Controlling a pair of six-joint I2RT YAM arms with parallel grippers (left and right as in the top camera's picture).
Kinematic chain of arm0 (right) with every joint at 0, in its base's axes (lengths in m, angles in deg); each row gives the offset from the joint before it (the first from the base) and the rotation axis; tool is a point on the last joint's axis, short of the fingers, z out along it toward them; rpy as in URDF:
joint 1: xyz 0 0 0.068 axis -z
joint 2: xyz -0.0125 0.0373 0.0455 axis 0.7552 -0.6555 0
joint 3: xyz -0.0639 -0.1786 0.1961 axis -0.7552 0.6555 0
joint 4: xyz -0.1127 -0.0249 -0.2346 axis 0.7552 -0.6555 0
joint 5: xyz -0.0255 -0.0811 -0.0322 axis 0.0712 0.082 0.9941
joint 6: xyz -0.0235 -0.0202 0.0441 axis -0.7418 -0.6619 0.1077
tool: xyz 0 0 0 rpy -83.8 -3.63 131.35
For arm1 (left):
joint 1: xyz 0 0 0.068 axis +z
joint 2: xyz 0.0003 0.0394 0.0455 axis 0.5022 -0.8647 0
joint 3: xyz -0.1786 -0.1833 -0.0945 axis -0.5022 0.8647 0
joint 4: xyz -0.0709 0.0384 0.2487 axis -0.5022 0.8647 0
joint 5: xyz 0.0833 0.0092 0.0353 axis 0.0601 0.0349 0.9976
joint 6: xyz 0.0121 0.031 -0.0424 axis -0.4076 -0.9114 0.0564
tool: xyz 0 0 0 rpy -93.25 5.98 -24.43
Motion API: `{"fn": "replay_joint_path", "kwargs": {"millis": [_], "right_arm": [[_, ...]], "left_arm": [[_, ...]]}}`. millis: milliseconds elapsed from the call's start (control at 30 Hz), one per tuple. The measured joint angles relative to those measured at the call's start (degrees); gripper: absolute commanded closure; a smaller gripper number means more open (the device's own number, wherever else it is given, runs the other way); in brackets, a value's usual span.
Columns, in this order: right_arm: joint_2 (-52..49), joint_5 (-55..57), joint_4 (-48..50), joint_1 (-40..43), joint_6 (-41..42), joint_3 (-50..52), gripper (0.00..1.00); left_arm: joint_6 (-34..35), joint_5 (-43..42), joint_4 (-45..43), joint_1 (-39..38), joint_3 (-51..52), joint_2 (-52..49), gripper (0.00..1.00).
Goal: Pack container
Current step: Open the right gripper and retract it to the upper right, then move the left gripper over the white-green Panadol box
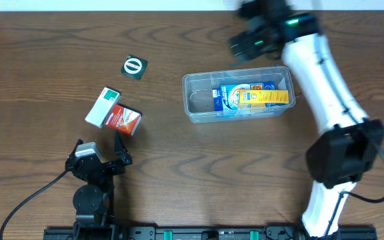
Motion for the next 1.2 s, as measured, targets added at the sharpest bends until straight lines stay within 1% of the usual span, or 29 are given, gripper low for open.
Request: {"fn": "replay_joint_path", "kwargs": {"millis": [167, 567, 700, 867, 1000, 1100, 1200], "right_arm": [[0.0, 0.8, -2.6, 8.9, 3.4, 0.0, 0.01], [0.0, 0.8, -7.2, 19.0, 7.6, 0.0, 0.01], [0.0, 0.9, -7.3, 20.6, 8.3, 0.0, 0.01], [0.0, 0.8, -7.3, 20.6, 8.5, 0.0, 0.01], [0.0, 0.8, -7.4, 20.5, 8.8, 0.0, 0.01], [0.0, 0.8, -7.4, 20.5, 8.9, 0.0, 0.01], [0.0, 0.8, -7.4, 20.5, 8.9, 0.0, 0.01]], "left_arm": [[0.0, 0.0, 0.0, 0.0, 0.0, 0.0, 0.02], [0.0, 0.0, 0.0, 0.0, 0.0, 0.0, 0.02], [0.0, 0.0, 0.0, 0.0, 0.0, 0.0, 0.02], [0.0, -0.3, 0.1, 0.0, -0.1, 0.0, 0.02], [0.2, -1.4, 1.9, 0.0, -0.9, -0.9, 0.02], [0.3, -1.8, 3.3, 0.0, -2.9, -4.8, 0.02], [0.4, -2.0, 5.9, 1.0, -9.3, -12.0, 0.02]]}}
